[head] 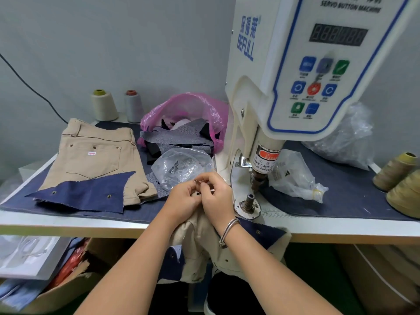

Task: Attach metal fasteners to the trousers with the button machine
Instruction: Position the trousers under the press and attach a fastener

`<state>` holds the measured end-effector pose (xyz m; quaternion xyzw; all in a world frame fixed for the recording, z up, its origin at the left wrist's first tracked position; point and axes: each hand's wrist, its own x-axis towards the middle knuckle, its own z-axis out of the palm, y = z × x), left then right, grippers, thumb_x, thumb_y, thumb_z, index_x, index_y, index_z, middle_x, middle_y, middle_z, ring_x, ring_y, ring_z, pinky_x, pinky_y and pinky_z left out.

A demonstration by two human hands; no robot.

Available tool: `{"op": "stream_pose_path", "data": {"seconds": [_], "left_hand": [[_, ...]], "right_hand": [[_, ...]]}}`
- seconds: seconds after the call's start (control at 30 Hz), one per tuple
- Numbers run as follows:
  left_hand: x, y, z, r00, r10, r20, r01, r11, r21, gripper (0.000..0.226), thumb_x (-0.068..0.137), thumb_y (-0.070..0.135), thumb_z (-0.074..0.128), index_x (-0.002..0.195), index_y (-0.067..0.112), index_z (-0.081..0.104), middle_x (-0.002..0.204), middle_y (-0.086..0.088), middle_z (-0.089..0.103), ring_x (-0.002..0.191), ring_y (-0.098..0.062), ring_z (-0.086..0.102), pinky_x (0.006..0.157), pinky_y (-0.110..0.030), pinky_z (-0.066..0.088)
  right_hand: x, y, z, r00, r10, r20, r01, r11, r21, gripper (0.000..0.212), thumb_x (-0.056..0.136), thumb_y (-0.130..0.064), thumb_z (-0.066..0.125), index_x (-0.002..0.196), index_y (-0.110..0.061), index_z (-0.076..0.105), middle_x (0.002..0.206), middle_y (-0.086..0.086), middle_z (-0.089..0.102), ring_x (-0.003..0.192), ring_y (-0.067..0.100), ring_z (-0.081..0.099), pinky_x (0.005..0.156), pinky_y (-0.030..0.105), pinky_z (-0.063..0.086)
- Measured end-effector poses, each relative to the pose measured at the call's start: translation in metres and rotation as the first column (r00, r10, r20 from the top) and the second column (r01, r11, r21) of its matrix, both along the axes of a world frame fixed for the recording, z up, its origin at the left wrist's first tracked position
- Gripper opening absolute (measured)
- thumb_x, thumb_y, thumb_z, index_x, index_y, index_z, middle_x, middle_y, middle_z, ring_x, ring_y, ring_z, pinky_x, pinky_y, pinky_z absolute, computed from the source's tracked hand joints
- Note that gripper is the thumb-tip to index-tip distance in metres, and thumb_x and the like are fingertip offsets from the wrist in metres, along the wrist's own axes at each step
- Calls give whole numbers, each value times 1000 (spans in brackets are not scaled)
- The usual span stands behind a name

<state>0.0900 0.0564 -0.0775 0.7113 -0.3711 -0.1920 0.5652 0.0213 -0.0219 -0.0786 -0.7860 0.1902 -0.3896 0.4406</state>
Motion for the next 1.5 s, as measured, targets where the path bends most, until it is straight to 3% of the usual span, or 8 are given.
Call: {"op": "stream_pose_path", "data": {"seconds": [0.17, 0.3, 0.4, 0.57, 1.03, 1.23, 1.37, 1.5], "left_hand": [[-3, 1, 2, 1000, -11, -23, 10, 1000, -29, 33, 86, -4, 59, 96, 25, 70, 98, 6, 73, 92, 4, 65, 84, -13, 47], [0, 1, 1, 995, -20, -101, 18, 1000, -26, 5, 77, 9, 71, 81, 5, 70, 85, -14, 71, 83, -31, 65, 84, -40, 49], [2, -1, 0, 989, 3, -149, -2, 1000, 8, 8, 70, 15, 71, 66, 14, 64, 70, -15, 59, 70, -23, 50, 73, -36, 40], [5, -3, -4, 988, 15, -153, -10, 1000, 28, 20, 81, 0, 69, 67, 12, 63, 71, -13, 57, 71, -20, 47, 70, -31, 37], [5, -4, -3, 987, 12, -159, -12, 1000, -2, 25, 81, -6, 66, 64, 11, 61, 58, 2, 58, 56, -5, 50, 59, -16, 40], [2, -2, 1, 985, -6, -170, 4, 1000, -8, 24, 82, -7, 66, 65, 10, 61, 51, 10, 57, 49, 2, 49, 54, -9, 40], [-1, 2, 8, 970, -50, -240, 48, 999, -17, 18, 82, -3, 67, 68, 8, 64, 57, 3, 61, 54, -4, 54, 56, -12, 44], [-4, 6, 16, 948, -113, -297, 113, 993, -18, 14, 82, -1, 66, 72, 8, 65, 64, -3, 64, 59, -10, 60, 60, -15, 48]], "right_hand": [[-3, 1, 8, 999, -43, -8, 43, 999, 4, 5, 82, -3, 64, 81, -8, 66, 81, 0, 61, 75, 9, 55, 71, 18, 45], [-36, 12, 18, 995, 7, 95, -12, 998, 59, 6, 86, -9, 64, 81, -13, 67, 83, -5, 57, 78, 6, 58, 72, 15, 46], [-84, 12, 17, 984, -7, 178, -5, 998, 69, 13, 86, -17, 63, 81, -28, 64, 82, -10, 61, 80, 4, 60, 73, 12, 46], [-121, -31, 17, 978, -195, 71, 176, 961, 212, 23, 85, -9, 67, 77, -31, 68, 81, -13, 68, 79, 0, 62, 71, 9, 44], [-109, -64, 28, 989, -45, -144, 47, 999, 10, 24, 83, -14, 71, 69, -33, 64, 72, -14, 62, 70, 1, 57, 67, 10, 43], [-111, -65, 28, 973, -129, -191, 65, 947, -313, 6, 84, -17, 70, 79, -15, 70, 71, -6, 58, 62, 5, 54, 62, 6, 39], [-131, -55, 20, 986, -121, -115, 102, 982, -161, 5, 86, -26, 63, 85, -30, 67, 80, -11, 63, 76, 6, 58, 63, 10, 41], [-151, -41, 1, 939, -19, -342, 6, 999, -42, 18, 84, -34, 64, 97, -44, 56, 87, -18, 62, 86, -1, 56, 73, 12, 44]]}}
